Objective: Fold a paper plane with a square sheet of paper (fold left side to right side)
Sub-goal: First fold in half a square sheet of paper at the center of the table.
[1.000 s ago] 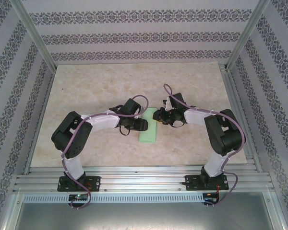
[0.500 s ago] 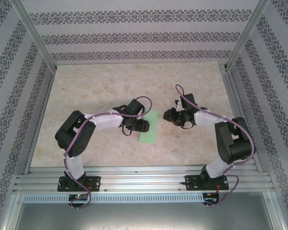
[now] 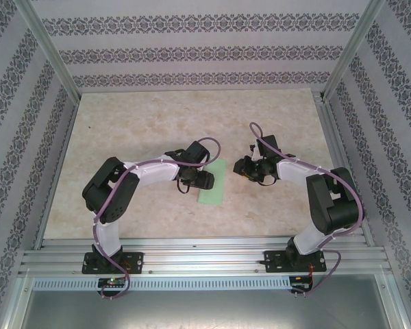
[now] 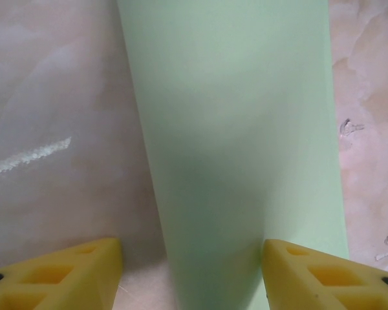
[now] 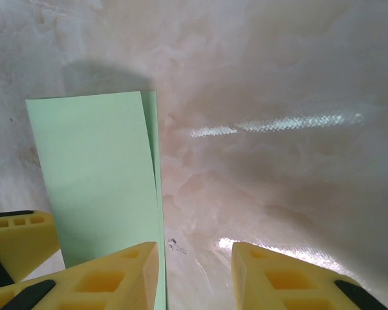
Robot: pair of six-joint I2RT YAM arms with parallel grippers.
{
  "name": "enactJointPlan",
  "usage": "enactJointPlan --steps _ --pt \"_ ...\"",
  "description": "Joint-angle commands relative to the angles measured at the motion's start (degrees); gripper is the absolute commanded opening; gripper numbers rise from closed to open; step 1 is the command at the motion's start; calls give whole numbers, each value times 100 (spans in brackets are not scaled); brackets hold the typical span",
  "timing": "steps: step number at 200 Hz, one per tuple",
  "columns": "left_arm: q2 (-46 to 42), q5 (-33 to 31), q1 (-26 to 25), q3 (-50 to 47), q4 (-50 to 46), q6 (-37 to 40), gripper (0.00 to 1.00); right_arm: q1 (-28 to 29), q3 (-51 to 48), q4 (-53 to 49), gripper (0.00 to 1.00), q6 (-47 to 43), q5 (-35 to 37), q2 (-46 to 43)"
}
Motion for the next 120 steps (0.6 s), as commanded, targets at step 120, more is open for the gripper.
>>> enactJointPlan --steps 120 --pt "503 -138 -197 238 -331 -7 62 9 -205 263 34 162 -158 -101"
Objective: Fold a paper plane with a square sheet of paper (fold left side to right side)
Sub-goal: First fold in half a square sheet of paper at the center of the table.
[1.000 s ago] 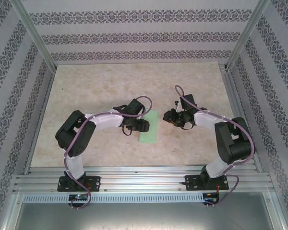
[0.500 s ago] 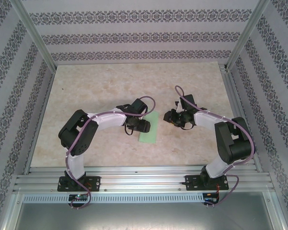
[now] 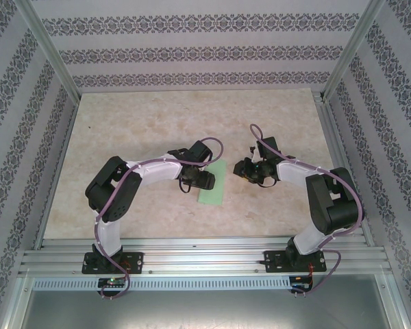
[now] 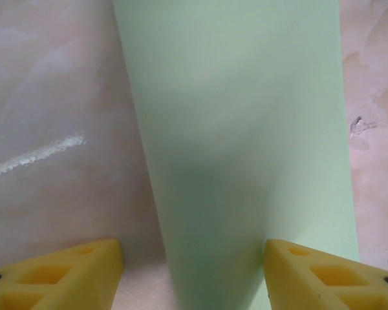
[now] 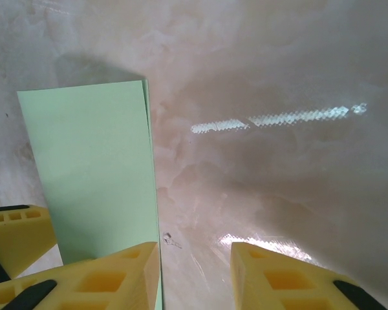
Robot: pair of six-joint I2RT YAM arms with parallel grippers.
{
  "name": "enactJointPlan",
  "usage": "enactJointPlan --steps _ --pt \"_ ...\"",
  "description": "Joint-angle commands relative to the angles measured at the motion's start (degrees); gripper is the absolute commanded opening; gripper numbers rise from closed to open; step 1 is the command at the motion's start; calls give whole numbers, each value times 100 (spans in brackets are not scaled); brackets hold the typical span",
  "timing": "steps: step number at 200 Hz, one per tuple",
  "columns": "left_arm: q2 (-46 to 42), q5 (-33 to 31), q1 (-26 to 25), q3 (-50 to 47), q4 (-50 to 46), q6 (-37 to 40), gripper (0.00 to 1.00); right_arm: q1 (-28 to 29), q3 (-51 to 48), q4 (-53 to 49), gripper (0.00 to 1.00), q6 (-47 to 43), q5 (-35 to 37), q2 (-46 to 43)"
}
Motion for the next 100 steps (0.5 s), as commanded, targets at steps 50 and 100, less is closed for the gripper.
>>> enactJointPlan --steps 50,100 --pt "398 25 -127 8 -51 -77 62 109 -94 339 33 253 -203 -60" --pt "405 27 -127 -3 -42 -60 62 436 -18 824 23 683 -438 169"
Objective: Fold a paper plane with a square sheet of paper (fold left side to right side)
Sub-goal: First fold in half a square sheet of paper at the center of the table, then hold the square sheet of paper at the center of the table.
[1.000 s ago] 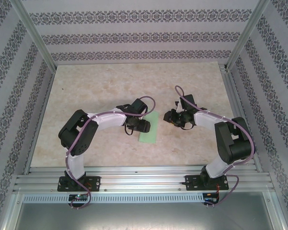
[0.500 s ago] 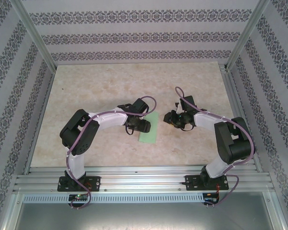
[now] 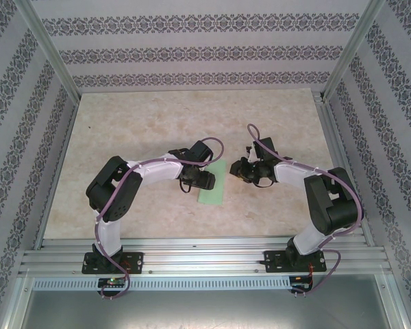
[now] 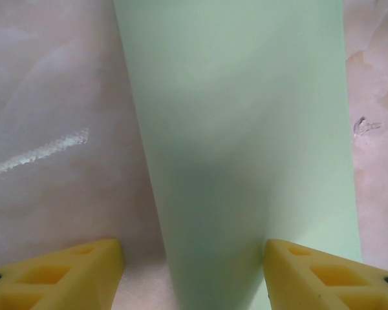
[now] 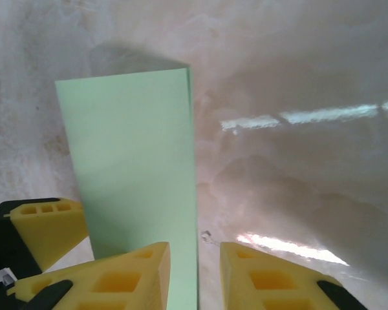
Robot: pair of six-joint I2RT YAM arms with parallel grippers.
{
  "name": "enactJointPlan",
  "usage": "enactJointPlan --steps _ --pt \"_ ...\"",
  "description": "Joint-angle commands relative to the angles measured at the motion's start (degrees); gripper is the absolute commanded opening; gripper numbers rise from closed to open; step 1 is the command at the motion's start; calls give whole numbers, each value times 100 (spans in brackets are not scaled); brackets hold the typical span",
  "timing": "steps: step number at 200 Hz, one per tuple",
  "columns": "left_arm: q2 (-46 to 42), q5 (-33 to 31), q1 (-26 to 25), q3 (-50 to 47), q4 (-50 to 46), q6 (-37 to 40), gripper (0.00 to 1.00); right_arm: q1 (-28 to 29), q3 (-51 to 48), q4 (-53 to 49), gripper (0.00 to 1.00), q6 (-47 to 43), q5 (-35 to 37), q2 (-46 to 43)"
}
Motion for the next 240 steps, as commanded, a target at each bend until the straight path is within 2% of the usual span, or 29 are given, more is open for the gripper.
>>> enactJointPlan --steps 1,39,88,141,198,221,240 --pt "371 54 -120 -52 19 -53 62 173 31 424 23 290 -209 161" --pt "385 54 -121 -60 18 -44 62 411 163 603 17 488 -175 443" --pt "403 71 -129 -60 44 -35 62 606 287 637 15 606 -61 667" --pt "403 73 -129 -71 54 -40 62 690 420 293 14 480 162 861" --pt "385 100 -130 -87 91 -41 62 768 715 -674 14 21 638 1117" --pt "204 119 -100 -130 115 -35 62 778 722 -867 14 -70 774 1166" --pt "-119 370 55 -253 237 -35 63 786 693 -858 14 -79 783 1220"
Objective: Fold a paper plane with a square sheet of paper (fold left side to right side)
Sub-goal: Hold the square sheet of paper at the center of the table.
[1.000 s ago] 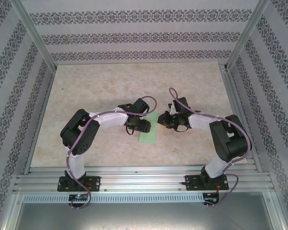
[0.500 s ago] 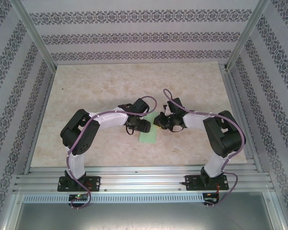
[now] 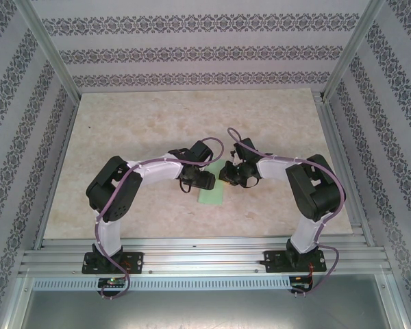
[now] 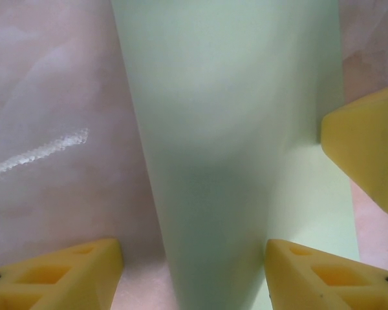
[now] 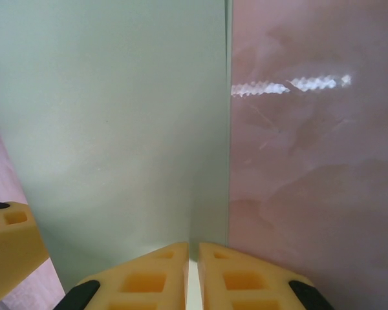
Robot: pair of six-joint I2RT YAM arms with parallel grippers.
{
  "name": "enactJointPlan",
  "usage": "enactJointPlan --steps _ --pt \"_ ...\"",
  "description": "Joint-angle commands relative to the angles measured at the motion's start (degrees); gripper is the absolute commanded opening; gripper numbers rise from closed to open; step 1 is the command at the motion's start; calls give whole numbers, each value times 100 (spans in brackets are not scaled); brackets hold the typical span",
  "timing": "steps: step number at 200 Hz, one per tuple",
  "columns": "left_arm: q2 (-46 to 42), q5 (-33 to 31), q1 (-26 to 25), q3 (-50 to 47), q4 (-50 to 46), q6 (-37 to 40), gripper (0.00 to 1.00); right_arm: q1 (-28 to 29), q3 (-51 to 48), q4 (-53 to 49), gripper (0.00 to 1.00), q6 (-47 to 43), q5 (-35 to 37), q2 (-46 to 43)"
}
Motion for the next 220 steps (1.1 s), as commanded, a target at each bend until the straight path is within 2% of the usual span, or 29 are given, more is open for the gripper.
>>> enactJointPlan --steps 1,29,58,86,111,154,220 --pt "-111 353 64 -255 242 -35 63 67 -20 -456 14 -206 401 225" --pt "-759 832 303 -492 572 -105 65 75 -22 -434 13 -197 424 282" --pt "-1280 1045 431 -581 639 -97 65 83 1 -434 13 -200 427 299" --pt "-1465 1620 460 -705 1070 -236 55 81 9 -456 14 -215 460 291" --pt "-1222 2070 460 -756 1611 -512 44 85 16 -431 13 -197 459 299" --pt "-711 2183 456 -707 1794 -610 40 85 52 -471 13 -206 454 299" --pt "-396 1807 521 -606 1033 -144 35 84 79 -526 13 -224 488 326"
